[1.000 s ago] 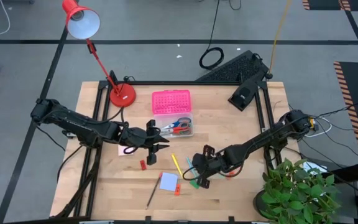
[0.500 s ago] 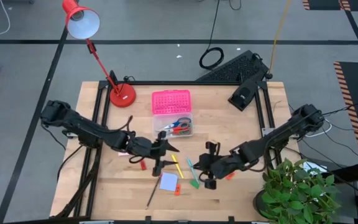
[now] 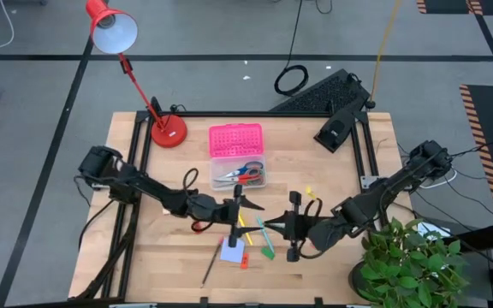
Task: Pack school essentials
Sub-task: Put the light blue pencil into the pink supply box
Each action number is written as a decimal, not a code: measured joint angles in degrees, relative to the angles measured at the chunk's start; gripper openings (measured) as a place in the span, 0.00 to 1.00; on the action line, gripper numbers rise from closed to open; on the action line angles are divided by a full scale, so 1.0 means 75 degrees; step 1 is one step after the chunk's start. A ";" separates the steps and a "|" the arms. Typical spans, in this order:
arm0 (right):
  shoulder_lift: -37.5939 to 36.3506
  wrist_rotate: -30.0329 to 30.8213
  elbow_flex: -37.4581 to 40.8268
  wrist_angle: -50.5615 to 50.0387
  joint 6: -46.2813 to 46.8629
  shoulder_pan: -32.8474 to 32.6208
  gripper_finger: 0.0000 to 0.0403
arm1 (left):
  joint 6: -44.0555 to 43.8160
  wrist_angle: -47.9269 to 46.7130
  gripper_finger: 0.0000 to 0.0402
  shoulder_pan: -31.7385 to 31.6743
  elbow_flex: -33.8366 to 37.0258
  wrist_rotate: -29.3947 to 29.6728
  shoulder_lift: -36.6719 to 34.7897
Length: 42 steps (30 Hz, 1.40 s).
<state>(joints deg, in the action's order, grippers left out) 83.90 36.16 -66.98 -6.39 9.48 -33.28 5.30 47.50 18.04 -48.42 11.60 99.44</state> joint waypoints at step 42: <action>0.0000 0.0009 0.0002 0.2269 -0.1963 -0.0125 0.04 | 0.1100 0.0866 0.04 0.0356 -0.1378 0.0730 0.1376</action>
<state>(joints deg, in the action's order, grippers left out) 83.90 36.23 -66.96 10.63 -5.24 -34.22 13.56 54.00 20.71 -58.76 17.08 109.75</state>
